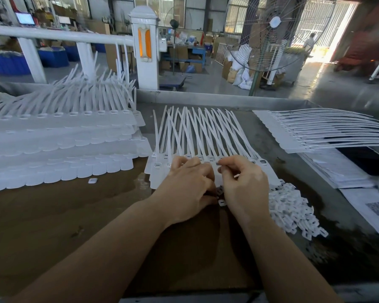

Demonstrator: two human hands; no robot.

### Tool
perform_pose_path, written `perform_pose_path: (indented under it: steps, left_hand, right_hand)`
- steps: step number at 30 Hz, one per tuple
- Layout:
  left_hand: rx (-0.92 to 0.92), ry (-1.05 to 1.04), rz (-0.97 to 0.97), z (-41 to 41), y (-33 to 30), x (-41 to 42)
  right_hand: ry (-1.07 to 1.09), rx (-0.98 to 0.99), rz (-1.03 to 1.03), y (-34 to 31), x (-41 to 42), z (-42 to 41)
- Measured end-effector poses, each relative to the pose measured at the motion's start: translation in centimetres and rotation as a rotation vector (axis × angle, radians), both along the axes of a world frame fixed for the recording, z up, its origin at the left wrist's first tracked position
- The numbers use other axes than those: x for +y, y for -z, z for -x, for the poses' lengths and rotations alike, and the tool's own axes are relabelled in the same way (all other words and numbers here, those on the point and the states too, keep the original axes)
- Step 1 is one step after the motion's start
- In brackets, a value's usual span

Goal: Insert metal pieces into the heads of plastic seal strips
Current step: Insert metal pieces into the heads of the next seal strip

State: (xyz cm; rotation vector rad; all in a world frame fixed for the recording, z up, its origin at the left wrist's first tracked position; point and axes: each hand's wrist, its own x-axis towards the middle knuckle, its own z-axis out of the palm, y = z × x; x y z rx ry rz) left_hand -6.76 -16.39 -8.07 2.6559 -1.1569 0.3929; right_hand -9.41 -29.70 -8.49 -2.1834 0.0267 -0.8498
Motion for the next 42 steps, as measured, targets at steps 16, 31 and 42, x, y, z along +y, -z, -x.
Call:
perform_pose_path:
  steps: [16, 31, 42]
  left_hand:
    - [0.349, -0.45, 0.783, -2.4, -0.8, 3.3]
    - [0.505, -0.562, 0.553, -4.9, -1.1, 3.0]
    - [0.516, -0.544, 0.497, -5.9, -1.8, 3.1]
  right_hand:
    - [-0.031, 0.102, 0.226, 0.7, 0.3, -0.2]
    - [-0.039, 0.122, 0.312, 0.9, 0.1, -0.4]
    - [-0.055, 0.139, 0.327, 0.8, 0.1, -0.3]
